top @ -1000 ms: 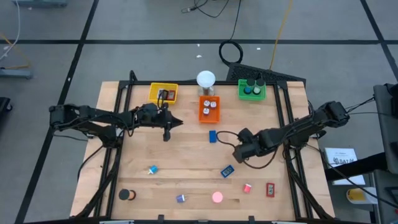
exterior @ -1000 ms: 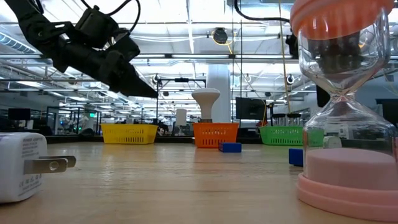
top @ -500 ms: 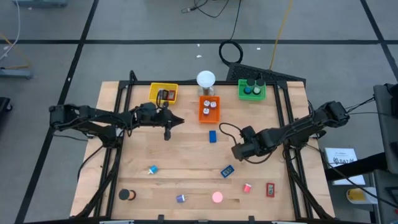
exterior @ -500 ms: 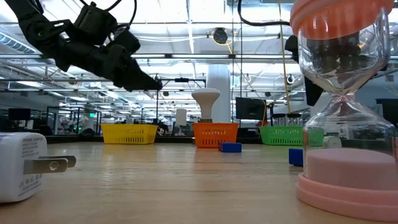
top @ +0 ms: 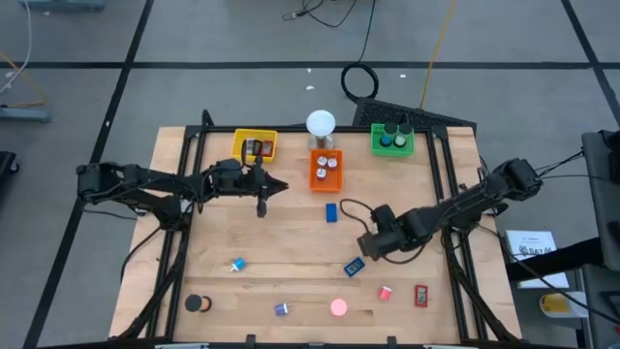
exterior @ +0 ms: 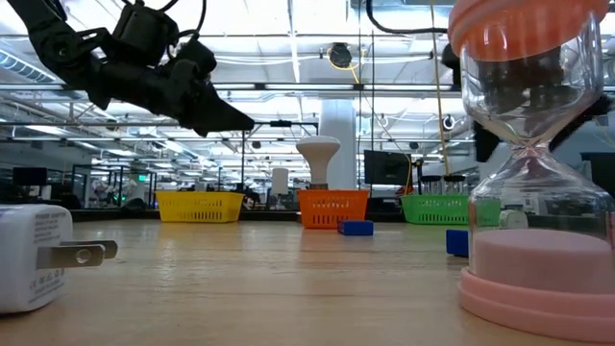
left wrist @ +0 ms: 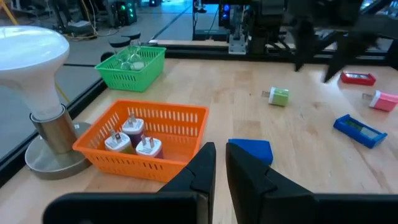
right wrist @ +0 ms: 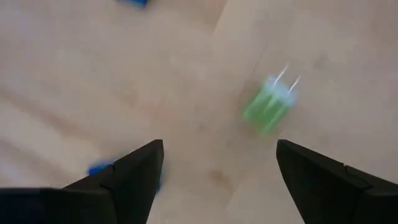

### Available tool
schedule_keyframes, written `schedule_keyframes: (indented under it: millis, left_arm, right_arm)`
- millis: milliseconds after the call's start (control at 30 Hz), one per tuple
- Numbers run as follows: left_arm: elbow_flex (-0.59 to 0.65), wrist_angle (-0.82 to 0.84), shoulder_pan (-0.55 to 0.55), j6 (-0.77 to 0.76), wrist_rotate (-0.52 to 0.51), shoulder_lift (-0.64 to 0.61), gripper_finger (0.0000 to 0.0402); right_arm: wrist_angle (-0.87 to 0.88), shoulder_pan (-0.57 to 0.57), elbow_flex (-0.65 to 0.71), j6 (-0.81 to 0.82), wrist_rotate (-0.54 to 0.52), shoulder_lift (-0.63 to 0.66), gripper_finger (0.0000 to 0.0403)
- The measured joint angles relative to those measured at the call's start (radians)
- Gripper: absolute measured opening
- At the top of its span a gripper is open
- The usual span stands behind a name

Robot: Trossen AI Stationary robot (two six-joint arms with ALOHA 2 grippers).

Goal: Pick & Place Office items
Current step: Put the pink charger adapter into the orange bin

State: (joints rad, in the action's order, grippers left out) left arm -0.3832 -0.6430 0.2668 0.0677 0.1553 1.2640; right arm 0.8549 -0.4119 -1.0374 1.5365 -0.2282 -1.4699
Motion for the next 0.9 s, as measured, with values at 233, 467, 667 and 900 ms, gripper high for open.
schedule_keyframes:
  millis: [233,467,667,900]
  left_arm:
    - [0.0,-0.013,0.0,-0.011,0.0,0.0,0.0042]
    - [0.0,-0.014,0.0,-0.007,0.0,0.0,0.0042]
    - [0.0,-0.013,0.0,-0.015,0.0,0.0,0.0042]
    - [0.0,-0.006,-0.004,-0.033,0.0,0.0,0.0042]
  right_arm:
    - [-0.094,-0.149,-0.005,0.24,0.155,-0.056,0.0302]
    - [-0.099,-0.294,-0.033,0.487,0.131,-0.065,0.0302]
    - [-0.136,-0.37,-0.031,0.581,0.125,-0.139,0.0302]
    - [-0.251,-0.378,-0.045,0.581,0.148,-0.263,0.0301]
